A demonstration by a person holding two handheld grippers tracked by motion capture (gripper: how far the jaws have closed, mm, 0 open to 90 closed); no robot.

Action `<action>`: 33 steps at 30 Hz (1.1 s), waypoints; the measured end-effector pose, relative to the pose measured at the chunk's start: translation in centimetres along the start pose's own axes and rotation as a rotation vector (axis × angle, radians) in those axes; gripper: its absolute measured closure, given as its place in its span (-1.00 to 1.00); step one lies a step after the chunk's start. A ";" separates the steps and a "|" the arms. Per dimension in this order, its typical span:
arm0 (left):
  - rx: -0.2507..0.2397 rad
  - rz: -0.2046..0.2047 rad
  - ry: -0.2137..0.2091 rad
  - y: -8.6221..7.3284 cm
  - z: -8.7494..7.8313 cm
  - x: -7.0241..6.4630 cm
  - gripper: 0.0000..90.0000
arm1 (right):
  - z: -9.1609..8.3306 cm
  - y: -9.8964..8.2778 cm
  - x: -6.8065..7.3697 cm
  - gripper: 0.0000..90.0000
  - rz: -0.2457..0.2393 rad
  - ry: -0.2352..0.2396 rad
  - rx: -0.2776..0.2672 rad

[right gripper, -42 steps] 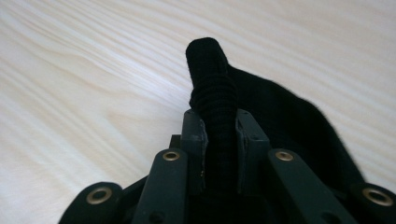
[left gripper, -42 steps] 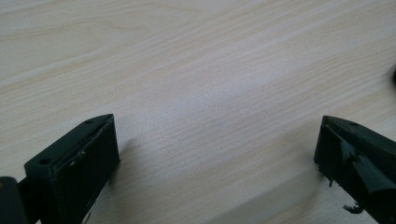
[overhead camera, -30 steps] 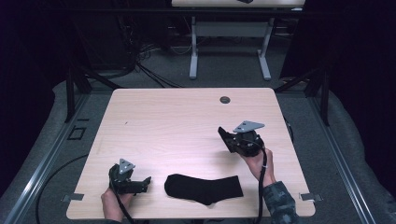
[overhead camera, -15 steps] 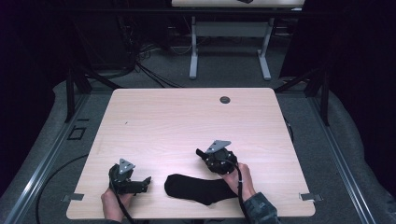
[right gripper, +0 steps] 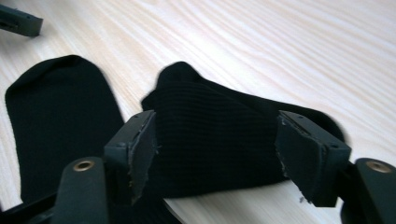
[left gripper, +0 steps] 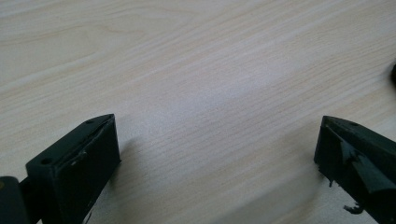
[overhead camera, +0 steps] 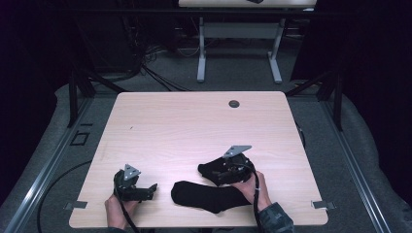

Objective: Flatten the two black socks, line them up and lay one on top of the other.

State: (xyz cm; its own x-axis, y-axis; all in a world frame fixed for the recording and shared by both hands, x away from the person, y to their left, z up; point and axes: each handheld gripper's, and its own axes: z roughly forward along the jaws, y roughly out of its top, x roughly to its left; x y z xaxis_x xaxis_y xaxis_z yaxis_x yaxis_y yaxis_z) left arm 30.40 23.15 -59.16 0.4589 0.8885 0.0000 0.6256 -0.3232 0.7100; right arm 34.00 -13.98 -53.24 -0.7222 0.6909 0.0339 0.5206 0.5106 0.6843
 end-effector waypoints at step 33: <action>0.133 0.201 -0.330 11.8 6.8 -10.7 0.27 | 3.1 -0.3 2.5 0.79 -0.075 0.039 0.105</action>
State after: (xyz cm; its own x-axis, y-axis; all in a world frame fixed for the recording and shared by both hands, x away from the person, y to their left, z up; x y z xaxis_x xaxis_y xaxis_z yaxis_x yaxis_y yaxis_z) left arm 37.17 7.57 -55.57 0.7445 0.6582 -0.1118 0.5691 -0.5380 0.6219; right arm 33.44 -10.80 -55.61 -0.7765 0.6299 0.0151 0.5084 0.6121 0.6057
